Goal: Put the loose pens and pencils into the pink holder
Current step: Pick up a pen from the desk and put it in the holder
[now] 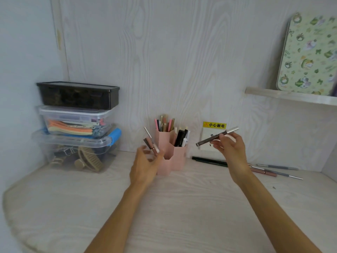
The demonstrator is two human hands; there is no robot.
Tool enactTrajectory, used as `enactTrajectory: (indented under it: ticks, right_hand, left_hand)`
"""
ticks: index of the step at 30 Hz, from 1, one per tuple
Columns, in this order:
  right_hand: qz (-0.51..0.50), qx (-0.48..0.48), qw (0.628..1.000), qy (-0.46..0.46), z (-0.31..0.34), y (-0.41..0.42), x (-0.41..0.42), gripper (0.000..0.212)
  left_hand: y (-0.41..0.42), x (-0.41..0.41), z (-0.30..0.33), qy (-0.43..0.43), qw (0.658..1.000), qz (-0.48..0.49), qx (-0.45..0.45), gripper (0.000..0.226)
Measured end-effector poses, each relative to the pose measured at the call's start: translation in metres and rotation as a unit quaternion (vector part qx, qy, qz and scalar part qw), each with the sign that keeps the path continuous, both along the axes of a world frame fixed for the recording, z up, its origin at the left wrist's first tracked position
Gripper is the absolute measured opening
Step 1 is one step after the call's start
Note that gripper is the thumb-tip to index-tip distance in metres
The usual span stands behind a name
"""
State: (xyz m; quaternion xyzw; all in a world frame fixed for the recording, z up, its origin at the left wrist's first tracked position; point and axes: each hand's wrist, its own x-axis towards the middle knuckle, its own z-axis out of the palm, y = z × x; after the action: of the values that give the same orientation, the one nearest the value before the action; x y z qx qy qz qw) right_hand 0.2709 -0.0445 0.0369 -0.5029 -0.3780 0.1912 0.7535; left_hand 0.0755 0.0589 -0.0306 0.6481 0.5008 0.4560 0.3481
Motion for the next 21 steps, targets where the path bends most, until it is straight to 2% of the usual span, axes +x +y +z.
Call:
enactTrajectory:
  ticks: [2,5,8,13,17,20,21]
  right_hand:
    - [-0.015,0.019,0.998,-0.054,0.012,0.005,-0.013,0.049]
    - [-0.036,0.038,0.980,-0.190,0.028,0.014,-0.031,0.072]
    - [-0.074,0.024,0.941,-0.328,0.041,0.030,-0.051,0.067]
    - [-0.181,0.009,0.842,-0.509,0.047,0.059,-0.076,0.061]
    - [-0.165,-0.056,0.807,-0.564,0.037,0.076,-0.081,0.053]
    - [-0.167,-0.096,0.802,-0.565,0.027,0.082,-0.075,0.023]
    - [-0.172,-0.101,0.793,-0.575,0.023,0.082,-0.073,0.025]
  left_hand:
    - [-0.004,0.001,-0.004,0.007,1.000,-0.023,-0.001,0.037]
    - [-0.008,0.003,-0.006,-0.001,1.000,-0.010,0.015,0.034]
    - [-0.010,0.004,-0.004,0.001,1.000,0.008,0.025,0.041]
    - [-0.016,0.005,0.002,0.008,0.999,0.033,0.042,0.041]
    - [-0.018,0.004,0.004,0.006,0.999,0.029,0.038,0.043]
    - [-0.018,0.004,0.004,0.006,0.999,0.025,0.033,0.045]
    - [-0.017,0.004,0.003,0.007,0.999,0.025,0.034,0.046]
